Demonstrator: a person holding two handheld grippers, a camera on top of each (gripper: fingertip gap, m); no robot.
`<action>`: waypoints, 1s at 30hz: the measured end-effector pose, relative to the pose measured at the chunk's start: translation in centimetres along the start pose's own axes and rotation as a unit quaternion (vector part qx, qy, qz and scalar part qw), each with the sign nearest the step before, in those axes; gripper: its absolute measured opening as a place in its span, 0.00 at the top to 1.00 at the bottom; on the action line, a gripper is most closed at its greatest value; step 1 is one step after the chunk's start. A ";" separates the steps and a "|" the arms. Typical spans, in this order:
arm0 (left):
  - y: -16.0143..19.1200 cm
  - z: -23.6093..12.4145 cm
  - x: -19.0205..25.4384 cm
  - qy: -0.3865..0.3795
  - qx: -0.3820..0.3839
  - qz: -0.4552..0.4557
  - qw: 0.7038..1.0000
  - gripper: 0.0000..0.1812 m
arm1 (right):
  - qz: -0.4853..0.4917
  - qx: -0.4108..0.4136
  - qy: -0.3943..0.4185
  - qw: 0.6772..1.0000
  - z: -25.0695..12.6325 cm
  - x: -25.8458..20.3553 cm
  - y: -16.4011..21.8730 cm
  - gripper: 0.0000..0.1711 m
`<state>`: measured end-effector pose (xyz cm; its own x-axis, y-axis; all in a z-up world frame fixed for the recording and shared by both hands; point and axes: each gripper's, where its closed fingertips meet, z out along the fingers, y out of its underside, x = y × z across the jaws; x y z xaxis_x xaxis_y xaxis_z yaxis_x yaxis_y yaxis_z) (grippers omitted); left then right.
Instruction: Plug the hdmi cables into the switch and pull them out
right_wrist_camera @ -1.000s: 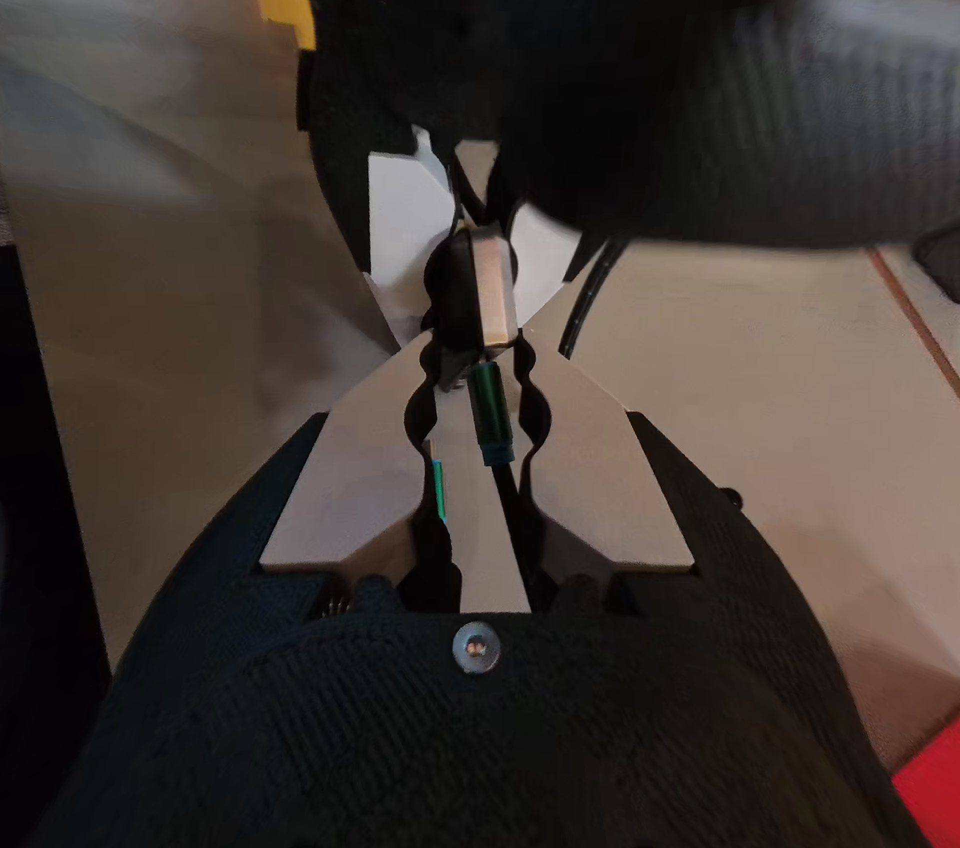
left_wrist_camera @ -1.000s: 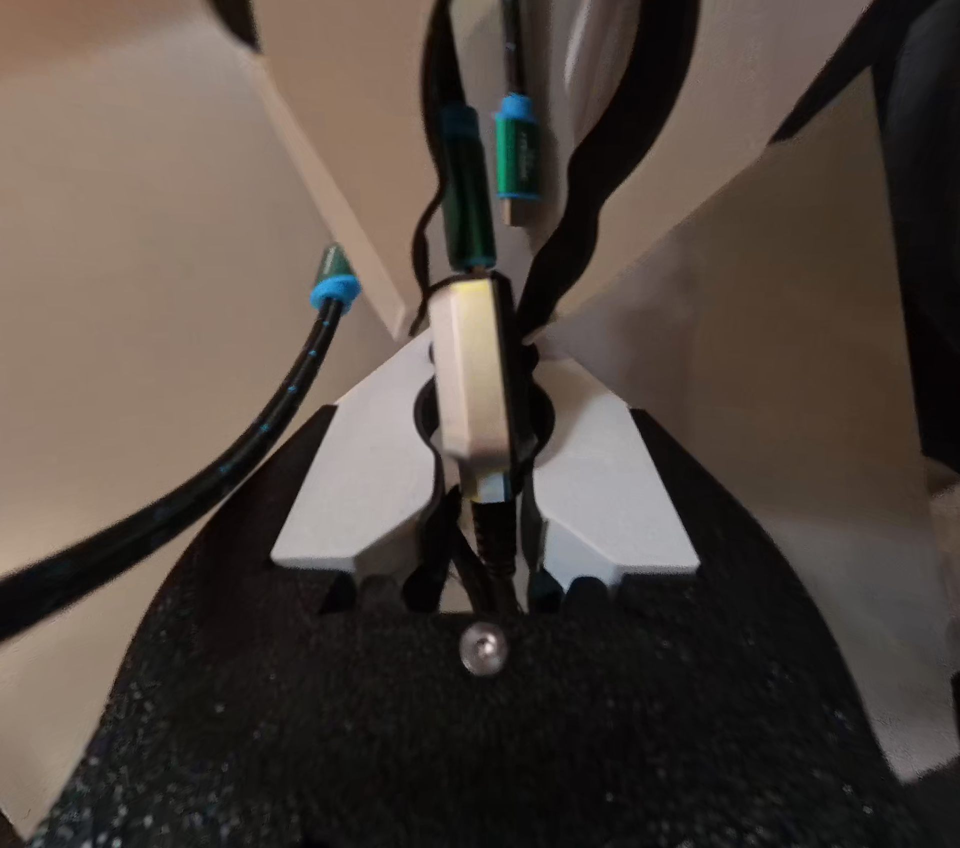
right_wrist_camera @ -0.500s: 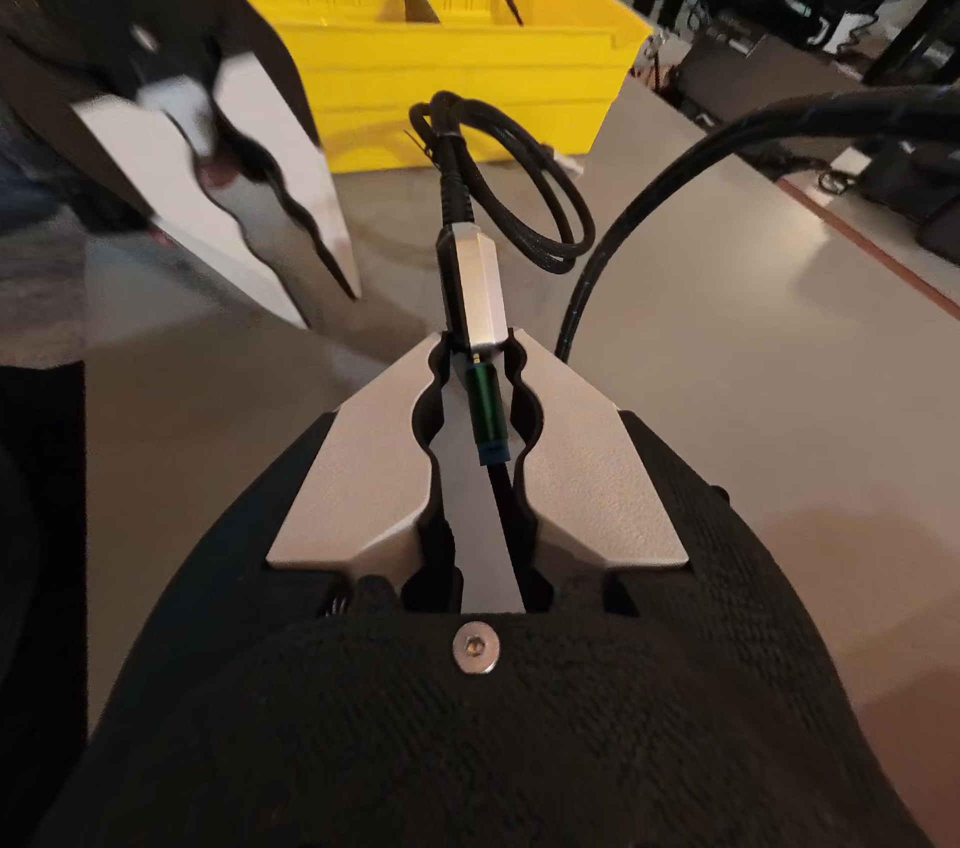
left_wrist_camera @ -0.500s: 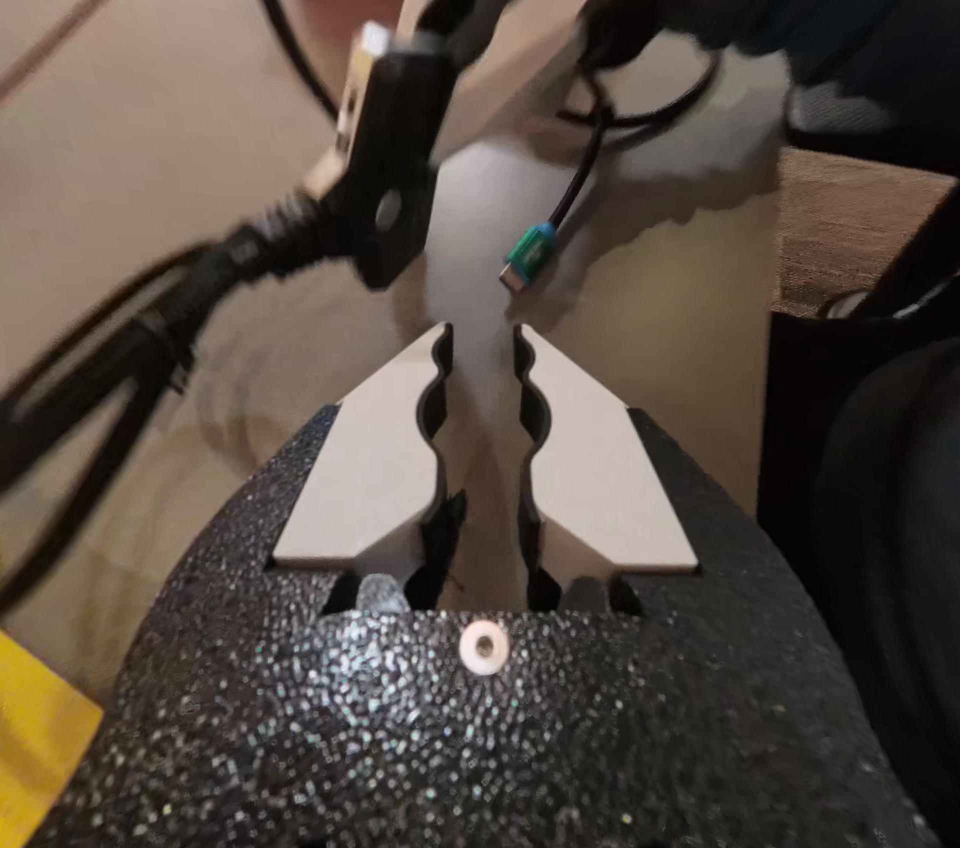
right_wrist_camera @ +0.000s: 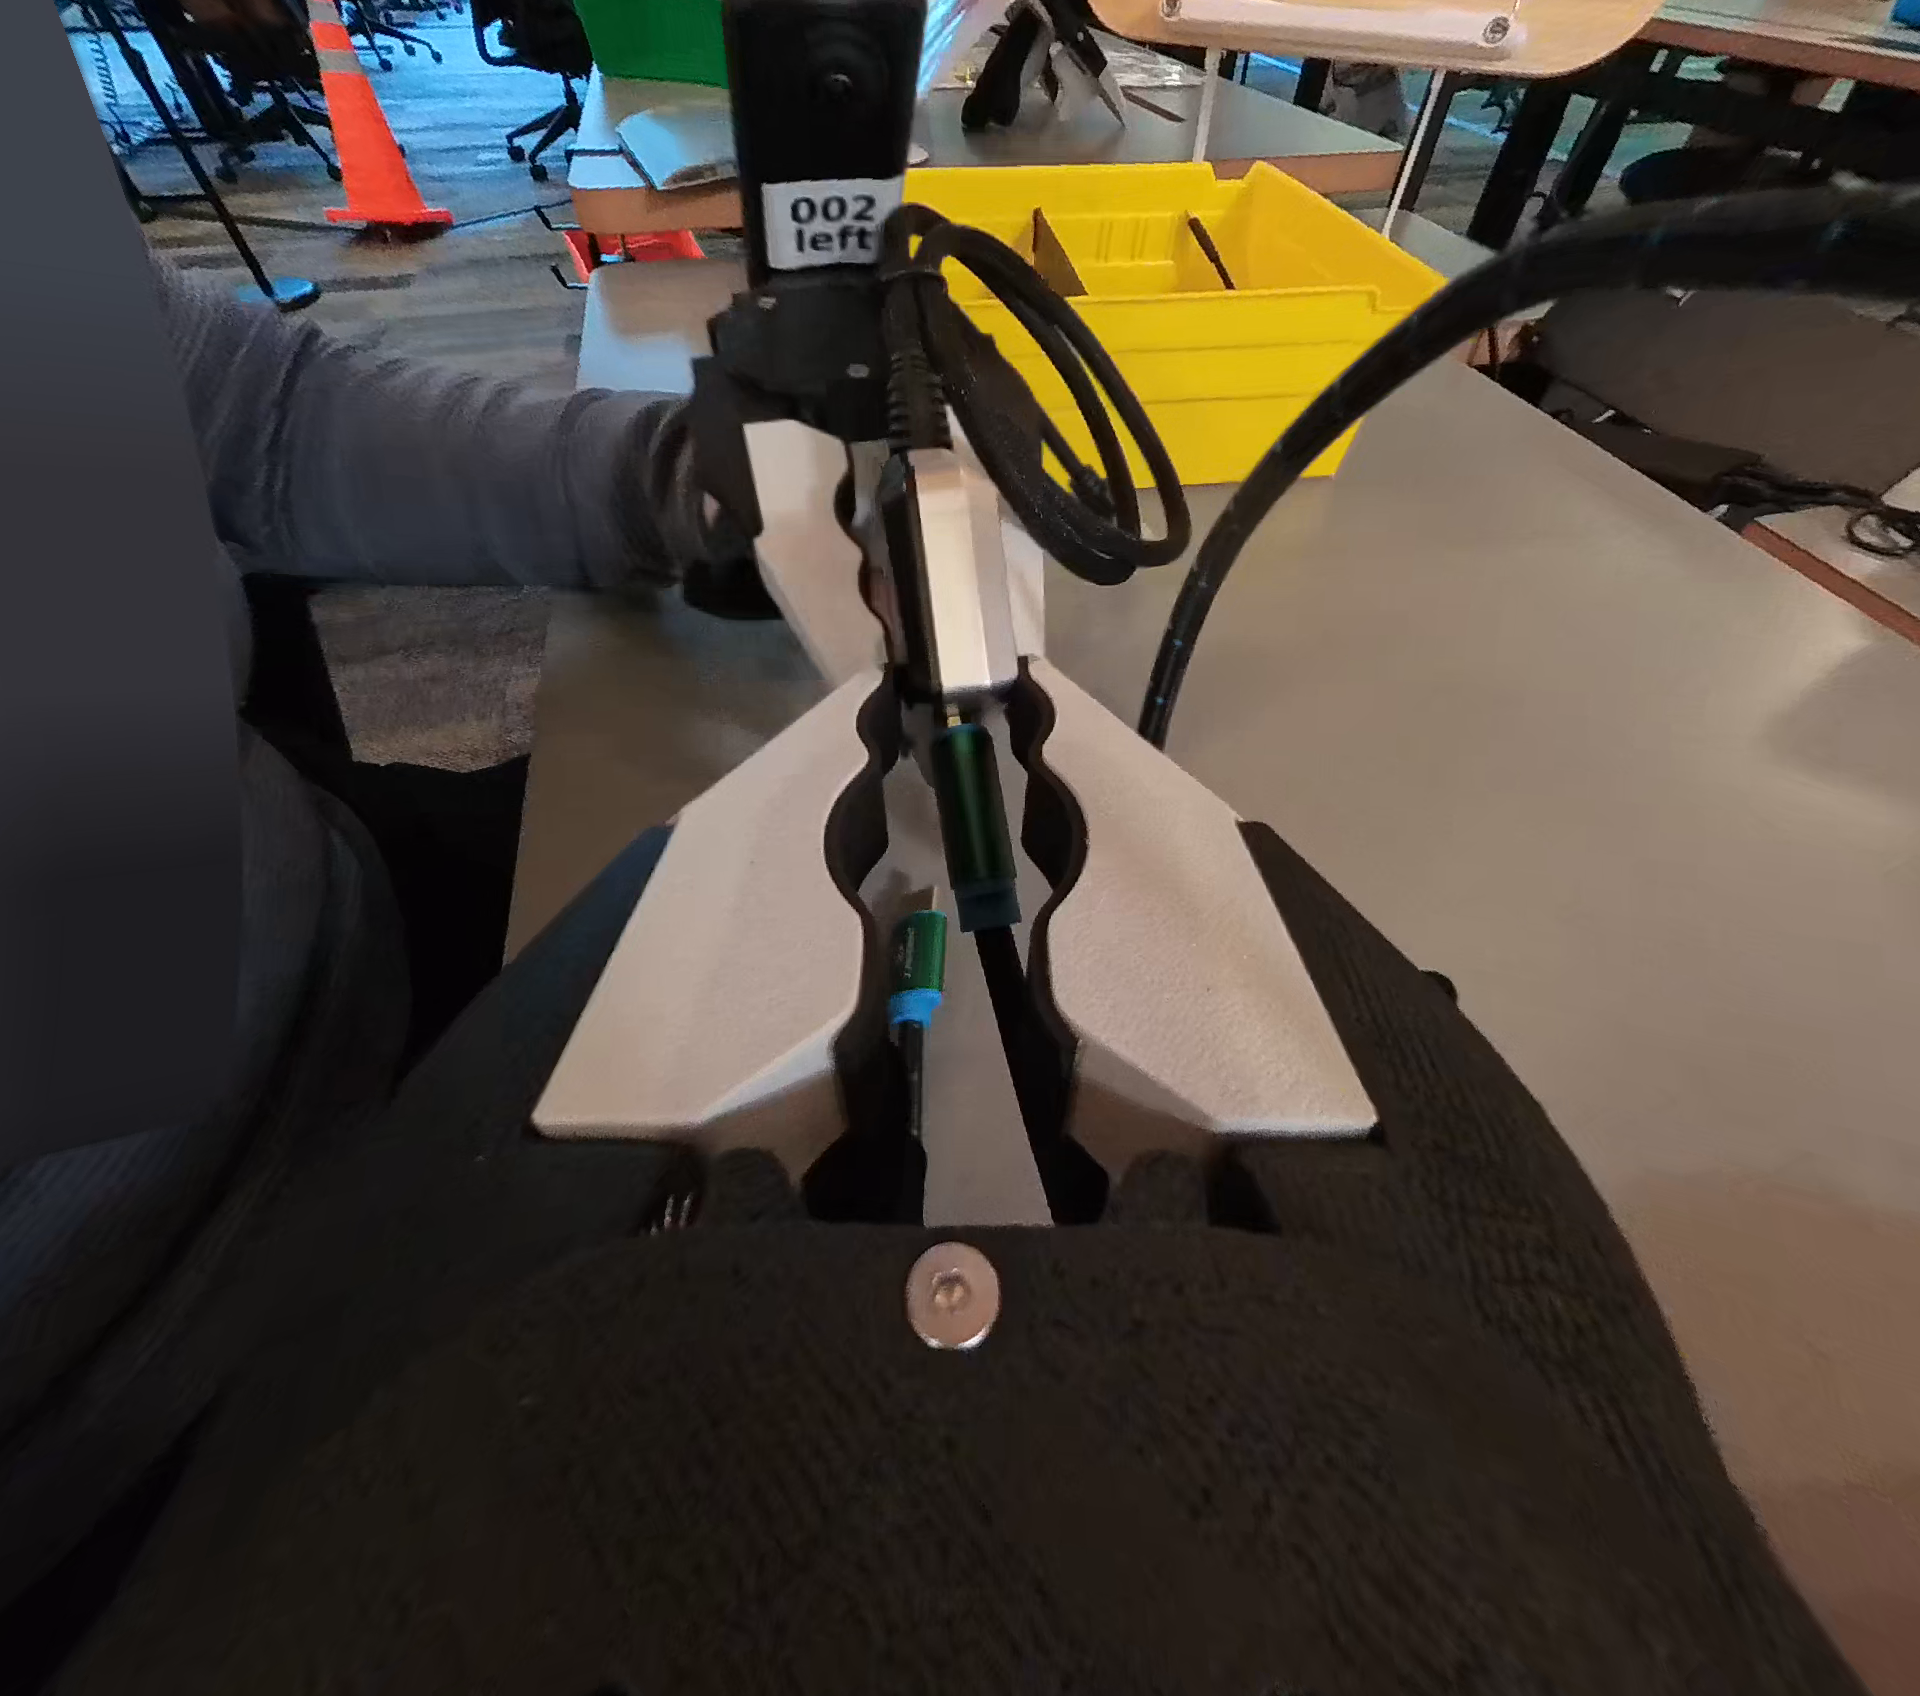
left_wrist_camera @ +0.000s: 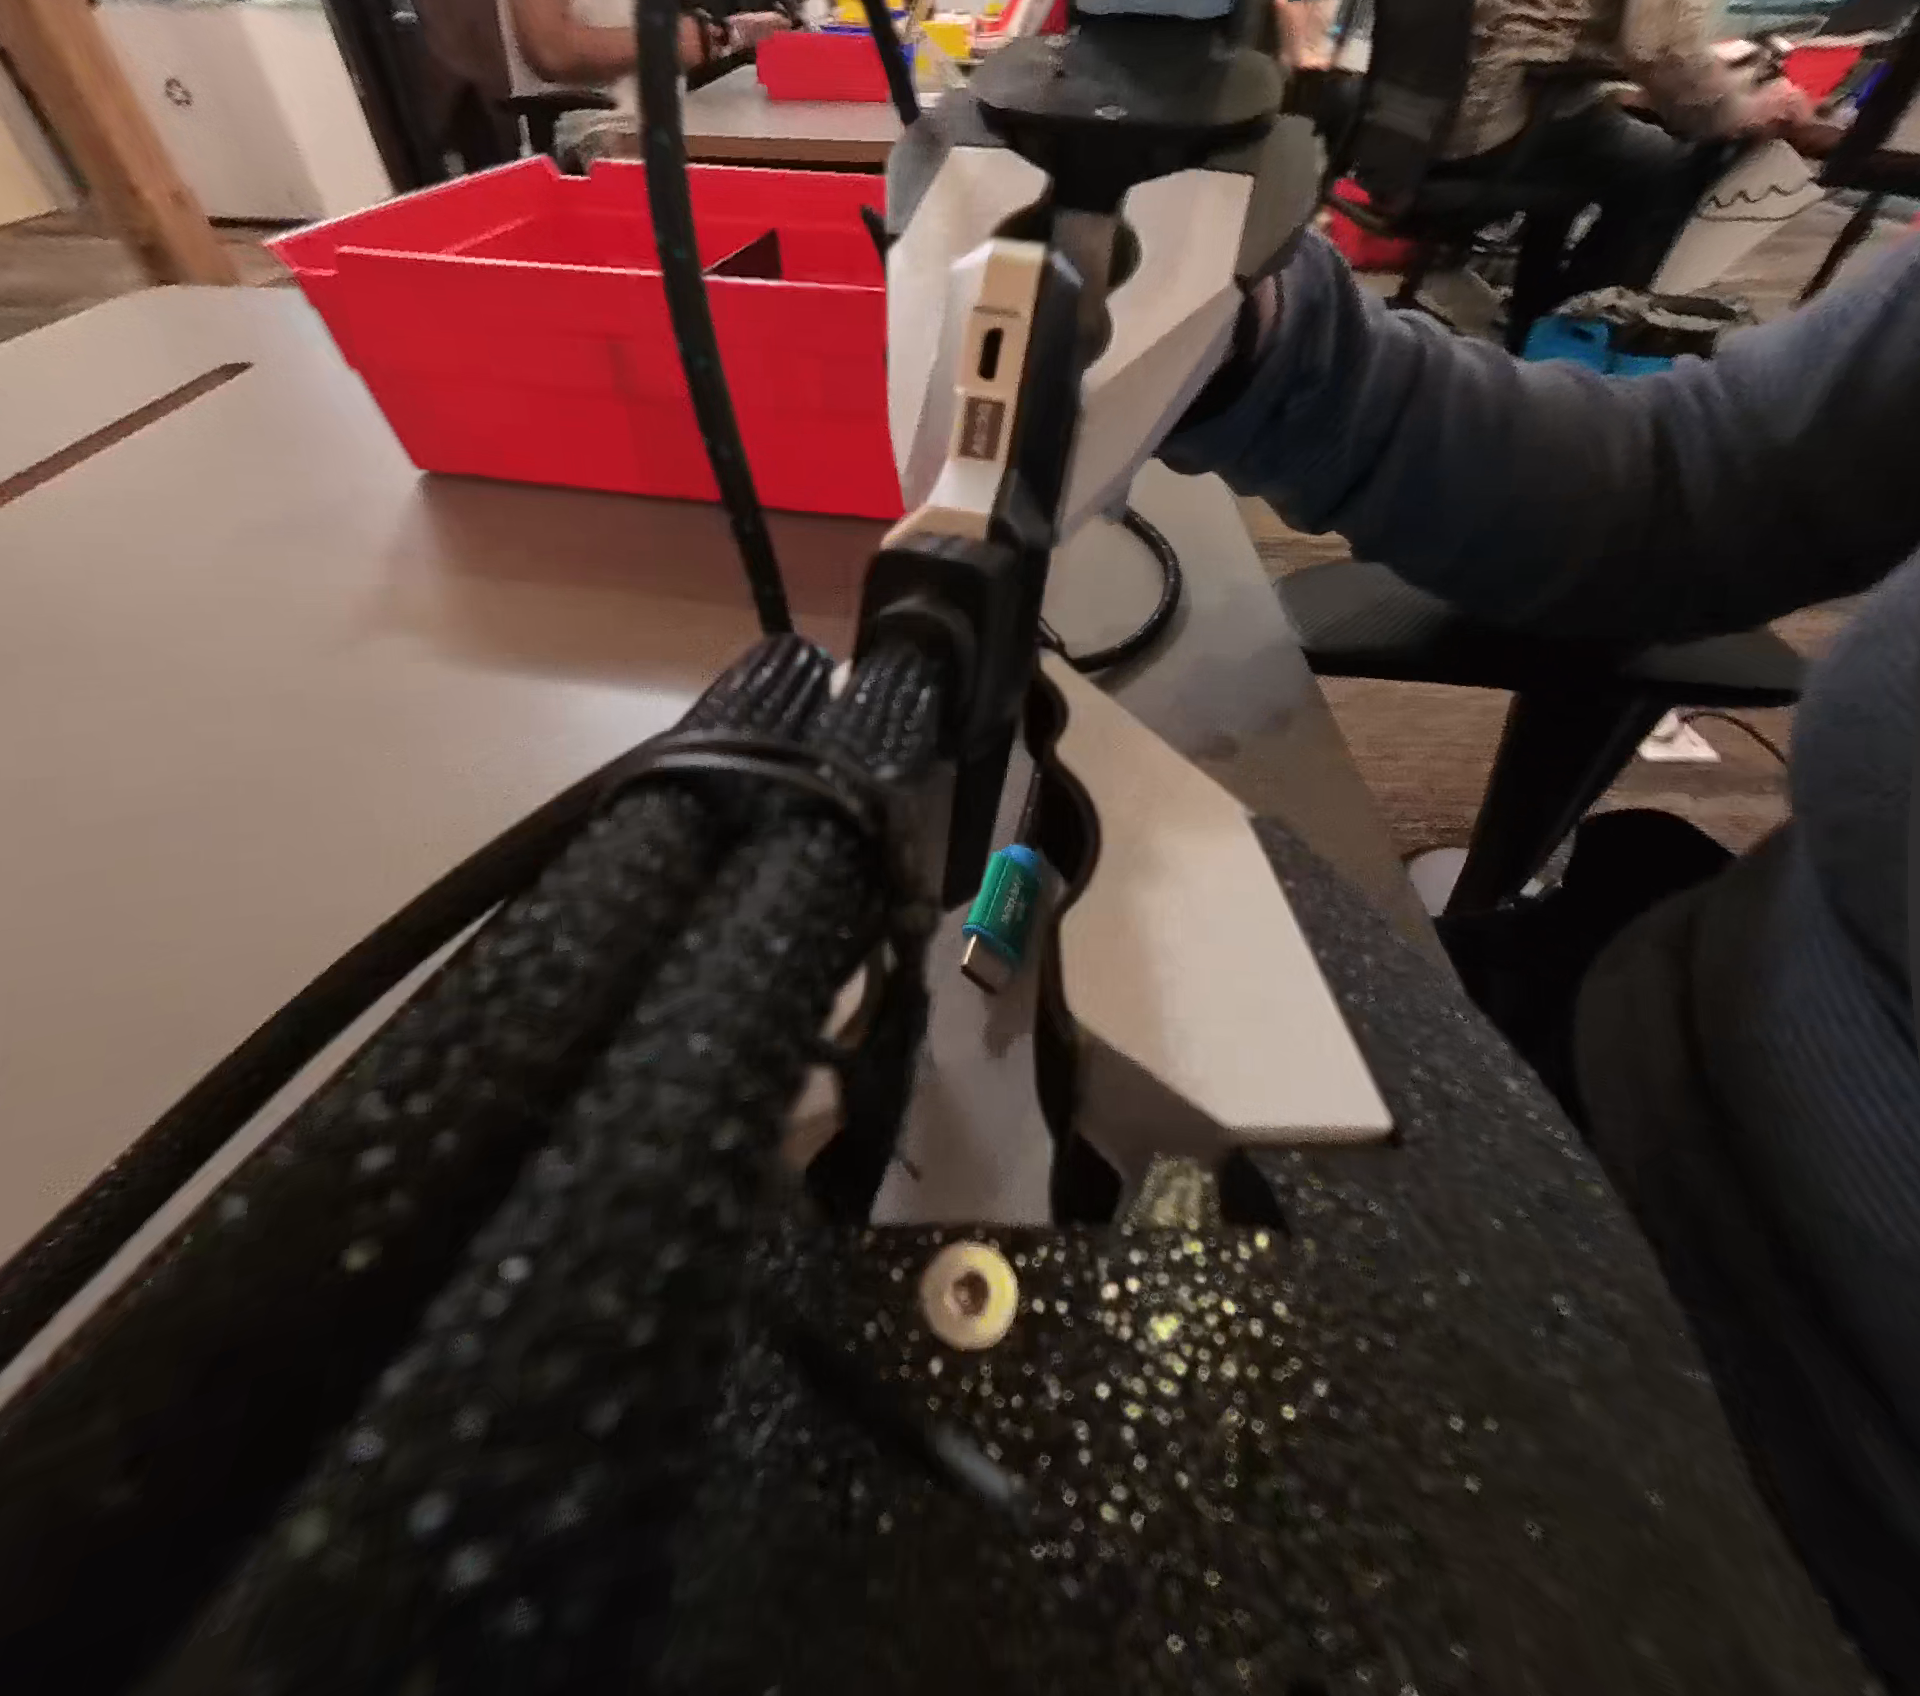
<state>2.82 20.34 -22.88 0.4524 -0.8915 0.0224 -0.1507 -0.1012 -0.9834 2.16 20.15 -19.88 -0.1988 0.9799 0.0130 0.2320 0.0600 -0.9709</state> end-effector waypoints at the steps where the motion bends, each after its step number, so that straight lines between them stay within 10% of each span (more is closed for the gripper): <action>1: 0.0 0.0 0.0 0.009 0.001 0.006 1.000 0.89 | 0.000 0.000 0.002 1.000 0.0 0.0 0.0 0.89; 9: -1.4 -1.4 -3.3 -0.071 0.064 0.015 0.995 0.89 | -0.119 -0.014 0.103 0.987 -4.5 -1.1 -4.2 0.95; 17: -2.4 -3.2 -3.4 -0.085 0.115 0.028 0.989 0.89 | 0.132 -0.255 0.040 0.957 -0.5 -1.1 10.3 0.79; 30: -3.3 -4.1 -3.1 -0.086 0.143 0.033 0.986 0.89 | 0.205 -0.272 0.006 0.940 2.6 -2.1 11.8 0.92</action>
<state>-1.63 21.61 -18.95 0.5952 -0.8020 -0.0498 0.0573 0.1042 -0.9929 2.81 18.31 -31.97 0.0244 0.9437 -0.3300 0.7399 -0.2391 -0.6288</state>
